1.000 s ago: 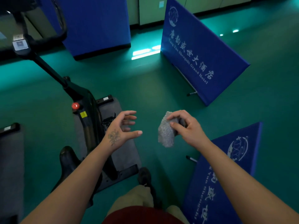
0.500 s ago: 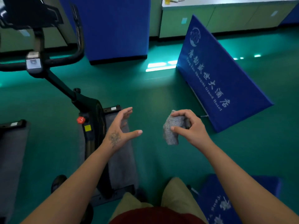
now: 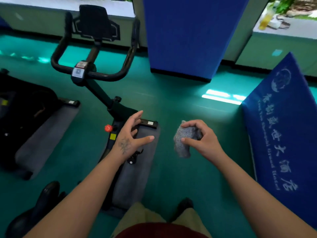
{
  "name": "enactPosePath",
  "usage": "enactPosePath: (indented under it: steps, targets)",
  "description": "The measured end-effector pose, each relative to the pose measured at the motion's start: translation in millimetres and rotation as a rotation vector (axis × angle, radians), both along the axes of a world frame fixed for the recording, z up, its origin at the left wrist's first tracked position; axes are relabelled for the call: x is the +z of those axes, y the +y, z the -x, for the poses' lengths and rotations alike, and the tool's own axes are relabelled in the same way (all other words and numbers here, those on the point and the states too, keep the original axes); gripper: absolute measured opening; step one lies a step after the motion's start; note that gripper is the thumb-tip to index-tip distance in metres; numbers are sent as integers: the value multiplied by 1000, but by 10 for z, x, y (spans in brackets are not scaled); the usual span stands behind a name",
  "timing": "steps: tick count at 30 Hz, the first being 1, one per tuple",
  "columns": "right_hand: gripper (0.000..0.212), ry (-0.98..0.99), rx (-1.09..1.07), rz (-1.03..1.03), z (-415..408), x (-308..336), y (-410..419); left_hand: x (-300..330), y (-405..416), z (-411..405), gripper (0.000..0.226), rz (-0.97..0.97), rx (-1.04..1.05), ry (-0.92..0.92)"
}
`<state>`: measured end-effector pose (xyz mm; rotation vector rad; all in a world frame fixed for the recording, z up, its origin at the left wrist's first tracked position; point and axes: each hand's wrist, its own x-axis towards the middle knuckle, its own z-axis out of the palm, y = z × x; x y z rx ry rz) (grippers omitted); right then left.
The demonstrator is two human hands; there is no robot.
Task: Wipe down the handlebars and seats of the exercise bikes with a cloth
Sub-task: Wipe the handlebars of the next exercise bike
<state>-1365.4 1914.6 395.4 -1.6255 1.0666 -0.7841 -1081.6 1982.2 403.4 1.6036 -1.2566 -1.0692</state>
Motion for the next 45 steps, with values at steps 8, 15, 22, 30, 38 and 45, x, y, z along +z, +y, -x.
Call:
enactPosePath:
  steps: [8, 15, 22, 30, 38, 45]
  targets:
    - [43, 9, 227, 40, -380, 177, -962, 156, -369, 17, 91, 38, 127, -55]
    - [39, 21, 293, 106, -1024, 265, -1590, 213, -937, -413, 88, 155, 128, -130]
    - [40, 27, 309, 136, -1624, 476, -2104, 307, -1409, -1104, 85, 238, 167, -179]
    - [52, 2, 392, 169, -2239, 804, -2439, 261, -1560, -1697, 82, 247, 270, -279]
    - [52, -31, 339, 165, -2385, 952, -2981, 465, -2097, -1672, 75, 279, 217, -296]
    - [49, -126, 362, 81, -2421, 954, -3513, 596, -2813, -1362, 69, 324, 155, -266]
